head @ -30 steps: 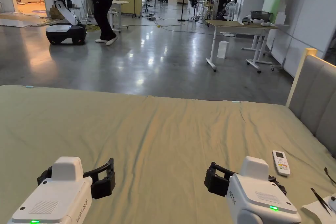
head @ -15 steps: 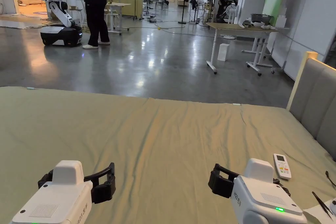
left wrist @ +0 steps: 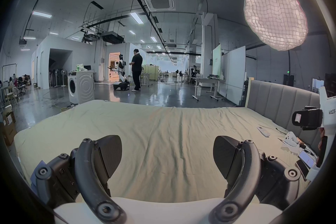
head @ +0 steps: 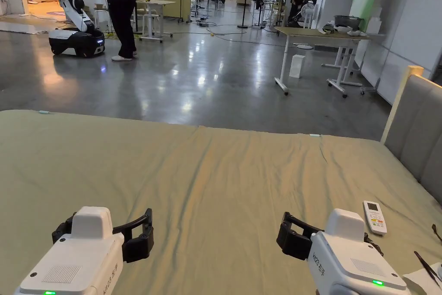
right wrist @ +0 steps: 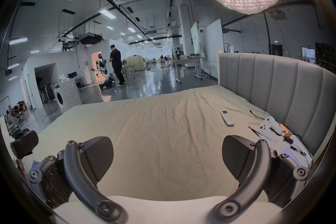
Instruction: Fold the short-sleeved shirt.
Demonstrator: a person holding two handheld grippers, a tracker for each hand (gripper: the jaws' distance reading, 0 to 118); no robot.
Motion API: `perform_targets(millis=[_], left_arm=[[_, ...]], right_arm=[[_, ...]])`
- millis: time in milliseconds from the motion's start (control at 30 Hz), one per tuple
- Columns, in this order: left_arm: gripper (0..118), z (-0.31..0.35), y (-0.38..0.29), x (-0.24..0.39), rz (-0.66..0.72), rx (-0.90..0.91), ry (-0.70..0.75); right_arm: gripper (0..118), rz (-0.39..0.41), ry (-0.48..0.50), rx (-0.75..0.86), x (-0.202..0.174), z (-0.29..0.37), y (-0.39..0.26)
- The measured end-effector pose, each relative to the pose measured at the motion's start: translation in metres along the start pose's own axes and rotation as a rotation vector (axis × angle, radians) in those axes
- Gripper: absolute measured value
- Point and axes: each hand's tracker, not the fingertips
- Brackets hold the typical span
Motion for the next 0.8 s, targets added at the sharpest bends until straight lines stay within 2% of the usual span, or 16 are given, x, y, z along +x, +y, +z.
perform_targets(millis=[67,167,333,600,800], left_arm=[[103,0.001,-0.001,-0.002,-0.009,0.027,0.003],[103,0.001,-0.001,-0.001,-0.016,0.046,0.009],[103,-0.004,-0.003,-0.006,0.001,0.036,-0.003],[103,-0.002,-0.001,-0.003,-0.028,0.031,-0.012],[106,-0.003,-0.002,-0.006,-0.026,0.039,-0.007]], right_arm=[[118,0.003,-0.003,0.017,-0.002,0.001,-0.001],[118,0.054,-0.020,0.047,-0.008,0.005,0.000],[118,0.086,0.011,0.152,-0.006,0.004,-0.009],[118,0.101,-0.009,0.171,-0.009,0.007,-0.012],[118,0.157,-0.038,0.188,-0.012,0.005,-0.013]])
